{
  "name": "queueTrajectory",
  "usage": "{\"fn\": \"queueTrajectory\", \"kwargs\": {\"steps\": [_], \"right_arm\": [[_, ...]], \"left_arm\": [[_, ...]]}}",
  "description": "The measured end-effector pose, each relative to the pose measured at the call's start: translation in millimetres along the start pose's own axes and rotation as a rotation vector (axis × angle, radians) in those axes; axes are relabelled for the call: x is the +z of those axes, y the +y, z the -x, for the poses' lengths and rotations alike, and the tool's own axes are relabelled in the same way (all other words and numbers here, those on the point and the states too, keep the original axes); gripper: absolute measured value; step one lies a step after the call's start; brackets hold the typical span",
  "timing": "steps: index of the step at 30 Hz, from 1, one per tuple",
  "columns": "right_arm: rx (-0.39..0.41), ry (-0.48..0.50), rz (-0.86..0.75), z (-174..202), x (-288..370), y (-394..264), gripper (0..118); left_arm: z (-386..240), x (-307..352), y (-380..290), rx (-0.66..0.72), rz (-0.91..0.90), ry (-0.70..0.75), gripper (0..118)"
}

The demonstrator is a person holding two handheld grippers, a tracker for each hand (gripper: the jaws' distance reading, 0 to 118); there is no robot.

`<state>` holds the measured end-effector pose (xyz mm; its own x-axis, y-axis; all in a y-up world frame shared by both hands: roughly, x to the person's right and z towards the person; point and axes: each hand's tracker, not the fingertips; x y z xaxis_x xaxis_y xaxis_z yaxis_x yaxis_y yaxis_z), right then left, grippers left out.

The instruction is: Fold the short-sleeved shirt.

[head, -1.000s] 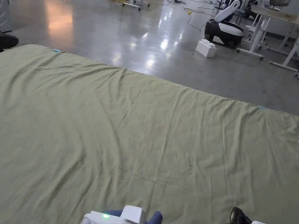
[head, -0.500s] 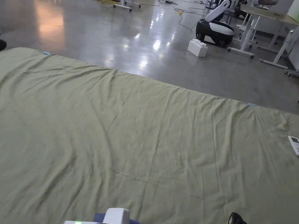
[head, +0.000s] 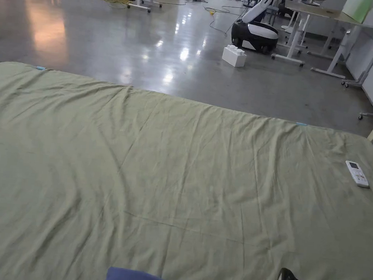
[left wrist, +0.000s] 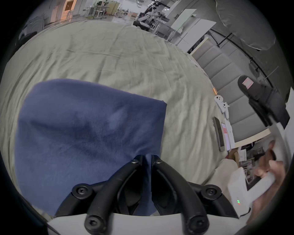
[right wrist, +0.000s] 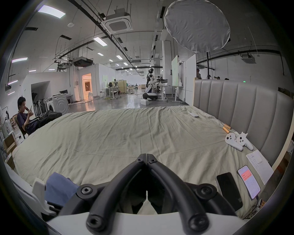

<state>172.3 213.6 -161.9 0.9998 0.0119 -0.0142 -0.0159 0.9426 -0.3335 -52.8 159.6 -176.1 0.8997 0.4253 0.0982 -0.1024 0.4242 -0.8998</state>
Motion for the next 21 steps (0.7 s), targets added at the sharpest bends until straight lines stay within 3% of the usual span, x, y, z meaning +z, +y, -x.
{"fn": "queueTrajectory", "kwargs": {"steps": [7, 10, 11, 15, 21], "right_arm": [[-0.001, -0.001, 0.004, -3.2, 0.0, -2.1, 1], [-0.009, -0.002, -0.007, -3.0, 1.8, 0.8, 1], [-0.014, -0.003, -0.014, -2.9, 2.7, 2.7, 1], [-0.013, -0.006, -0.059, -1.0, 5.0, 15.6, 1], [-0.003, -0.016, -0.134, 6.6, 3.5, 39.2, 1]], "left_arm": [[-0.3, 1.4, 5.9, -0.063, -0.071, 0.043, 8], [21.1, 22.4, 28.5, -0.056, -0.070, -0.004, 8], [1.5, 16.8, 14.1, -0.042, -0.092, -0.044, 8], [15.1, 58.2, 32.3, -0.097, -0.291, -0.052, 8], [45.9, 128.1, 60.9, -0.186, -0.722, 0.200, 8]]}}
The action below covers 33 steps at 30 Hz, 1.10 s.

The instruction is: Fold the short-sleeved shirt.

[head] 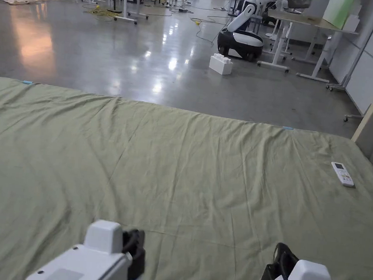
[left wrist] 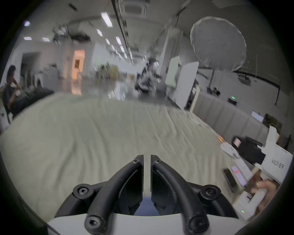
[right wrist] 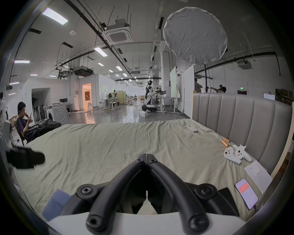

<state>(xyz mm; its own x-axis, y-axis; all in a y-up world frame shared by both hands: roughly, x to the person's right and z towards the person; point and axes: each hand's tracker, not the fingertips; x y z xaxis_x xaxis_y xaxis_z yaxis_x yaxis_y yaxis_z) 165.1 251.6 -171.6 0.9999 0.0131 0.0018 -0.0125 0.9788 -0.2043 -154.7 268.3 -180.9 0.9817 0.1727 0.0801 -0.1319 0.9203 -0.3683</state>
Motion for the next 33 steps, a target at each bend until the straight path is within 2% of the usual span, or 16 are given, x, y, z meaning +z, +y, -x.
{"fn": "queueTrajectory", "kwargs": {"steps": [6, 12, 18, 25, 28, 33], "right_arm": [[-0.003, -0.009, -0.078, 11.4, -6.7, 22.0, 1], [0.025, -0.018, -0.141, 19.5, -12.7, 42.6, 1], [0.086, -0.022, -0.171, 22.7, -14.3, 50.5, 1], [0.076, -0.030, -0.136, 22.5, -6.4, 46.8, 1], [0.054, -0.020, -0.048, 27.9, 3.2, 33.0, 1], [0.084, 0.082, 0.049, 64.3, 21.2, -11.8, 1]], "left_arm": [[19.4, 19.3, 23.9, -0.134, -0.262, 0.230, 9], [39.3, 22.3, 33.1, -0.145, -0.311, 0.328, 9], [60.2, 23.9, 38.7, -0.134, -0.291, 0.351, 8], [76.5, 27.7, 32.5, -0.144, -0.252, 0.336, 9], [84.1, 28.9, 28.1, -0.144, -0.229, 0.333, 9], [98.1, 32.6, 15.5, -0.129, -0.190, 0.340, 9]]}}
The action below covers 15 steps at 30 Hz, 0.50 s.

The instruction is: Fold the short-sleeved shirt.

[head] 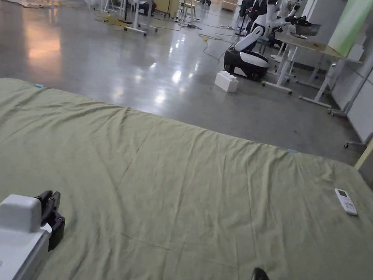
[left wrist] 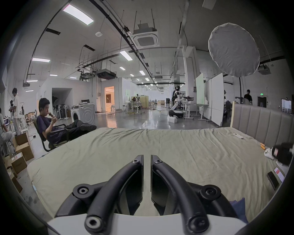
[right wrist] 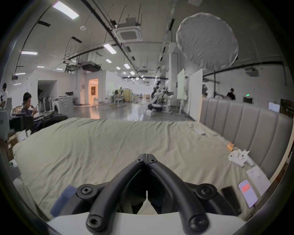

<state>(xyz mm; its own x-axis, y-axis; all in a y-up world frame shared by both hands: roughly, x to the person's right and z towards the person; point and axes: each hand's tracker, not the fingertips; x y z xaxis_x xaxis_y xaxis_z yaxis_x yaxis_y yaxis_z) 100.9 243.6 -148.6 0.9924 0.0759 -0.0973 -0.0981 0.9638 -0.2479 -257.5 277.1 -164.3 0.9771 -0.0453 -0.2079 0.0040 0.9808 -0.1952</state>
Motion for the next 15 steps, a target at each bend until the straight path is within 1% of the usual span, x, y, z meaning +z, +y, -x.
{"fn": "queueTrajectory", "kwargs": {"steps": [1, 5, 7, 9, 12, 15], "right_arm": [[-0.008, 0.031, 0.037, 8.6, -0.3, -10.2, 1], [0.003, 0.132, 0.178, 49.8, -5.7, -53.8, 1], [-0.025, 0.173, 0.244, 62.1, -10.8, -71.4, 1], [-0.031, 0.167, 0.305, 70.9, -19.0, -88.7, 1], [-0.062, 0.146, 0.384, 73.4, -31.8, -110.4, 1], [-0.053, 0.144, 0.399, 74.7, -41.7, -122.9, 1]], "left_arm": [[2.2, 1.0, -3.6, 0.006, 0.009, 0.000, 9], [12.0, 5.3, -19.4, 0.007, 0.055, 0.006, 9], [18.0, 8.1, -26.0, 0.013, 0.074, 0.006, 8], [24.1, 13.4, -34.1, 0.031, 0.104, 0.004, 9], [29.3, 19.8, -45.1, 0.047, 0.156, -0.024, 9], [32.0, 22.7, -56.0, 0.134, 0.261, -0.129, 9]]}}
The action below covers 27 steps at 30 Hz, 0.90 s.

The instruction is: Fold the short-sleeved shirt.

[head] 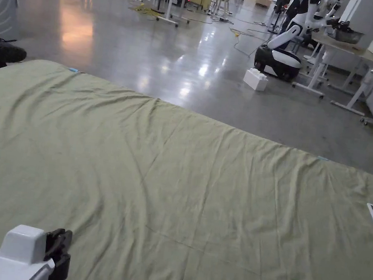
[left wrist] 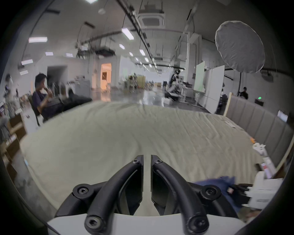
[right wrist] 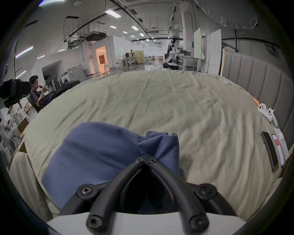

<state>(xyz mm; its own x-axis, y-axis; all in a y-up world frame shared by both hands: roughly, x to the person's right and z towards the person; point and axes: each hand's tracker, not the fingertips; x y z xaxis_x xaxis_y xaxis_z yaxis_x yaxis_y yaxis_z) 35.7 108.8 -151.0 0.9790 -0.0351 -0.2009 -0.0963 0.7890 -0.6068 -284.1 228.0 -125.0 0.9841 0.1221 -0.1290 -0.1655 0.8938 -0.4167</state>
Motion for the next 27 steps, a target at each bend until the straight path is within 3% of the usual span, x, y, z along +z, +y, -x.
{"fn": "queueTrajectory", "kwargs": {"steps": [3, 4, 6, 8, 17, 19, 21, 23, 25, 26, 27], "right_arm": [[-0.005, 0.000, 0.005, -2.1, -3.1, 0.5, 1], [-0.019, 0.004, 0.010, -4.0, -4.3, 1.1, 1], [-0.039, 0.012, 0.012, -7.7, -4.4, 0.6, 1], [-0.040, 0.014, 0.010, -8.8, -5.2, -0.1, 1], [-0.005, 0.024, -0.014, -9.9, -3.0, -6.6, 1], [-0.002, 0.026, -0.014, -10.4, -2.8, -6.7, 1], [0.003, 0.028, -0.015, -10.2, -2.5, -6.7, 1], [0.005, 0.028, -0.017, -10.2, -2.0, -6.9, 1], [0.006, 0.029, -0.020, -10.4, -2.0, -6.8, 1], [0.010, 0.028, -0.019, -10.5, -2.3, -6.6, 1], [0.016, 0.029, -0.016, -10.9, -2.3, -5.9, 1]], "left_arm": [[2.8, -10.7, -10.3, 0.101, 0.162, -0.215, 22], [2.4, -16.1, -13.4, 0.119, 0.198, -0.254, 35], [3.9, -29.8, -21.2, 0.161, 0.304, -0.368, 78], [0.8, -41.6, -29.8, 0.190, 0.350, -0.441, 105], [6.0, -118.8, -82.6, 0.449, 0.683, -0.714, 101], [7.9, -139.1, -96.5, 0.542, 0.752, -0.725, 92], [14.3, -145.3, -101.5, 0.620, 0.700, -0.800, 82], [13.9, -158.8, -111.7, 0.716, 0.749, -0.836, 63], [11.9, -164.6, -118.5, 0.696, 0.777, -0.807, 42], [-29.9, -138.4, -105.7, 0.642, 0.770, -0.802, 37], [-33.2, -136.2, -105.5, 0.598, 0.752, -0.810, 37]]}}
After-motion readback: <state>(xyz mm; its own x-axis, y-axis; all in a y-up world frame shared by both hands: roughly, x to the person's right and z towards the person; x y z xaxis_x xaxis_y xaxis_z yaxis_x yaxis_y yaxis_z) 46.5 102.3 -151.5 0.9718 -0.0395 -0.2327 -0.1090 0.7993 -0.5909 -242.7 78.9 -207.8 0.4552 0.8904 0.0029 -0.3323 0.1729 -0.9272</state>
